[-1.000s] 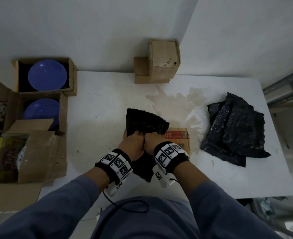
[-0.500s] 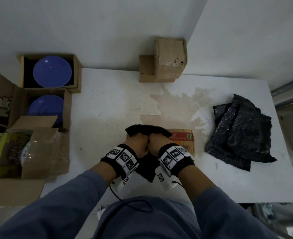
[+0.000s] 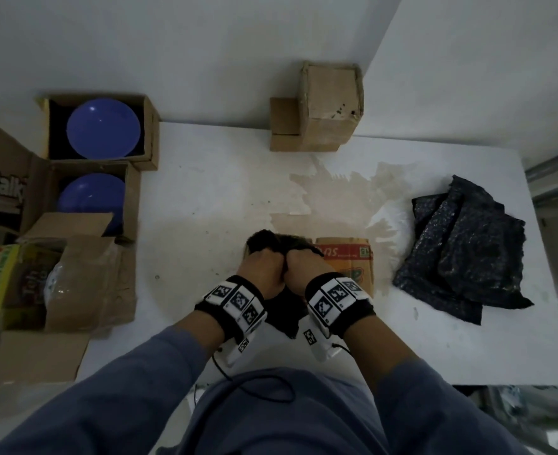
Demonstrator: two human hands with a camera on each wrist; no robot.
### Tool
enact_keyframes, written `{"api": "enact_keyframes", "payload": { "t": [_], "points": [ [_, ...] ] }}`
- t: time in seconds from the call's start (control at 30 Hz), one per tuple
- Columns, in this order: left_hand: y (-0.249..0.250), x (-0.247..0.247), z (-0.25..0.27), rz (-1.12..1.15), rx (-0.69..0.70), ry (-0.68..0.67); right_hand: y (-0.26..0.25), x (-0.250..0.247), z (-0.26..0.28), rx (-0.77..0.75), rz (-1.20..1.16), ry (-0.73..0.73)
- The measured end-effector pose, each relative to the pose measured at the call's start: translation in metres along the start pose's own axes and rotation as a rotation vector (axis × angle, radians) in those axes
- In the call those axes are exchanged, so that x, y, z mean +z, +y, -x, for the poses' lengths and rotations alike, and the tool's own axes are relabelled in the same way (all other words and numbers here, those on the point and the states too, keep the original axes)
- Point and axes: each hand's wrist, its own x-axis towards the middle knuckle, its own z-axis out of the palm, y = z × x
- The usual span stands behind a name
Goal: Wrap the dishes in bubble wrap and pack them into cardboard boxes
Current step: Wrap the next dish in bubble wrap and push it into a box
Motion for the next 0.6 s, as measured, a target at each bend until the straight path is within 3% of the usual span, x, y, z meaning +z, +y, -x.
{"api": "enact_keyframes", "payload": {
  "t": [0.13, 0.3, 0.6],
  "points": [
    [0.000, -0.007, -0.005, -0.012, -0.015, -0.050, -0.003, -0.003, 0.002, 0.008, -0.007, 0.002],
    [0.001, 0.000, 0.004, 0.025, -0.038, 0.055, -0.005, -0.008, -0.005, 0.021, 0.010, -0.048],
    [0.000, -0.008, -0.007, 0.047, -0.033, -0.102, -0.001, -0.013, 0.008, 0.009, -0.030, -0.045]
  ]
}}
